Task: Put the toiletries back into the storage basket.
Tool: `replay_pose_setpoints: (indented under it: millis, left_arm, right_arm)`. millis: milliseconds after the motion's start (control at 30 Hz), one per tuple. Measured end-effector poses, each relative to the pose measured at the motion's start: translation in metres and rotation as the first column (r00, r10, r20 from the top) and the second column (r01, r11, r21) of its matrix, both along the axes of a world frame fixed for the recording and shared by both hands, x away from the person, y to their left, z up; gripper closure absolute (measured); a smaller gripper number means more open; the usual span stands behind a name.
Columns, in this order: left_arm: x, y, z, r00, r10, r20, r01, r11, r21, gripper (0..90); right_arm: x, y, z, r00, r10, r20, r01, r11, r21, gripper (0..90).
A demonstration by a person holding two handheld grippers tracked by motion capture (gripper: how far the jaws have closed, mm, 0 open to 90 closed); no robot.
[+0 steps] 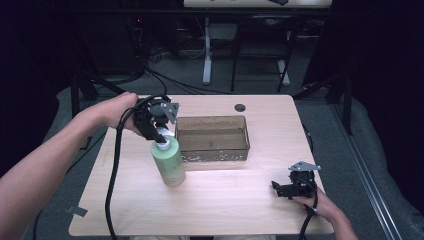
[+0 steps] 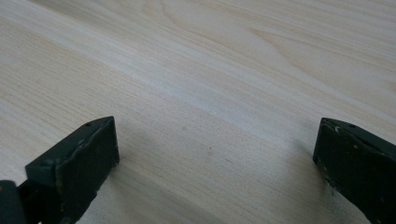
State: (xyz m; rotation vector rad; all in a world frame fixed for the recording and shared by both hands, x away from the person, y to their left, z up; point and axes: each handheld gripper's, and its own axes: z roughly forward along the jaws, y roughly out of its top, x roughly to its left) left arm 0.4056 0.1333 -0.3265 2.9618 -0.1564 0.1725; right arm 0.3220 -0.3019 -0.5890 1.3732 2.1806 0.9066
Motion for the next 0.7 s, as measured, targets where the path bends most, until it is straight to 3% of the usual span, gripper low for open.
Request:
replay_pose_setpoints:
  millis: [300, 700]
  left_arm:
    - [0.0005, -0.0073, 0.0004, 1.0, 0.0, 0.009, -0.001, 0.9987, 0.051, 62.6]
    - [-0.0011, -0.0056, 0.0005, 0.9999, -0.003, 0.016, 0.002, 0.9991, 0.043, 63.1]
  right_arm:
    - [-0.0005, -0.0002, -0.0002, 1.0, 0.0, 0.001, 0.0, 1.0, 0.001, 0.0]
    - [-0.0005, -0.0006, 0.0001, 1.0, 0.003, -0.001, -0.003, 1.0, -0.003, 0.0]
